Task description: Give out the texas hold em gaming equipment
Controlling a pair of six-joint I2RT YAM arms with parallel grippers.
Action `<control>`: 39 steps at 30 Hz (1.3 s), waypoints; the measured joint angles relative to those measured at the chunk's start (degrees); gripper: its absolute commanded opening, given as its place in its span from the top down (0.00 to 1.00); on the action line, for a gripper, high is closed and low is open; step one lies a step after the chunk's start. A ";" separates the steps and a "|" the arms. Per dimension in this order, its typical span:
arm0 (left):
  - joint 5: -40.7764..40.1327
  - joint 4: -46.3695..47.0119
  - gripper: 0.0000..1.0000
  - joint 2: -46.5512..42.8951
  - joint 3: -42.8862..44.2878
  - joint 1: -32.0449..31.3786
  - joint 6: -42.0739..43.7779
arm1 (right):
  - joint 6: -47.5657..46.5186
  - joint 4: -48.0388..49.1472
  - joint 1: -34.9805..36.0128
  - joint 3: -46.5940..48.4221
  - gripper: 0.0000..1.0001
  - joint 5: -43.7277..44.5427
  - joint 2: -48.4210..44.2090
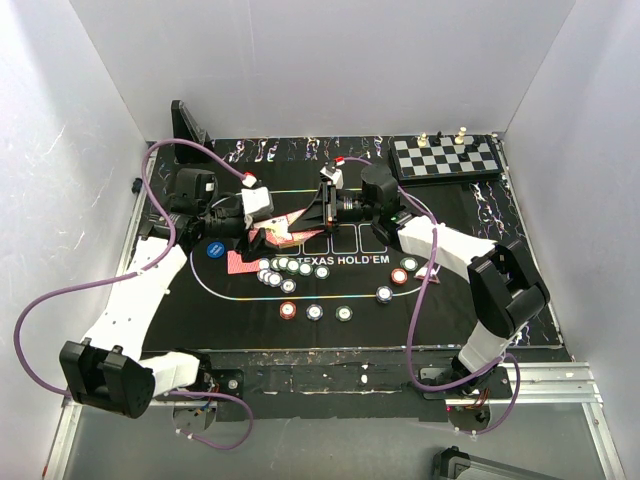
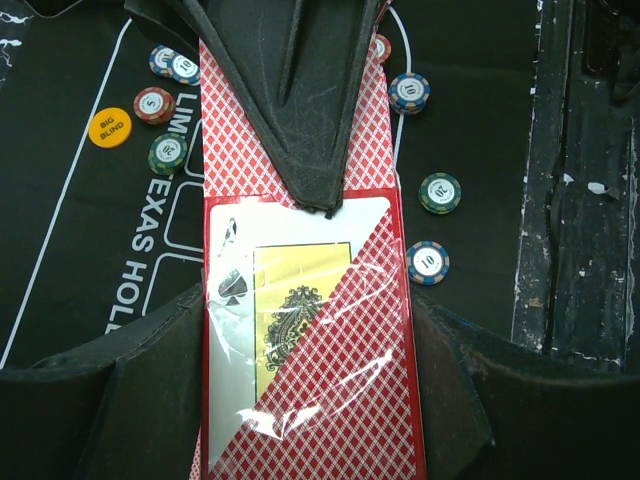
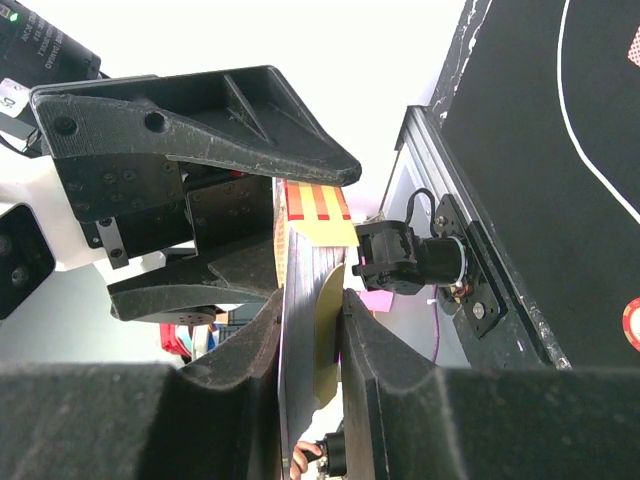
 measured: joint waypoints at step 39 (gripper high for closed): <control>-6.75 -8.46 1.00 1.25 1.20 -3.37 6.67 | -8.70 -9.79 0.13 0.02 0.44 0.35 0.52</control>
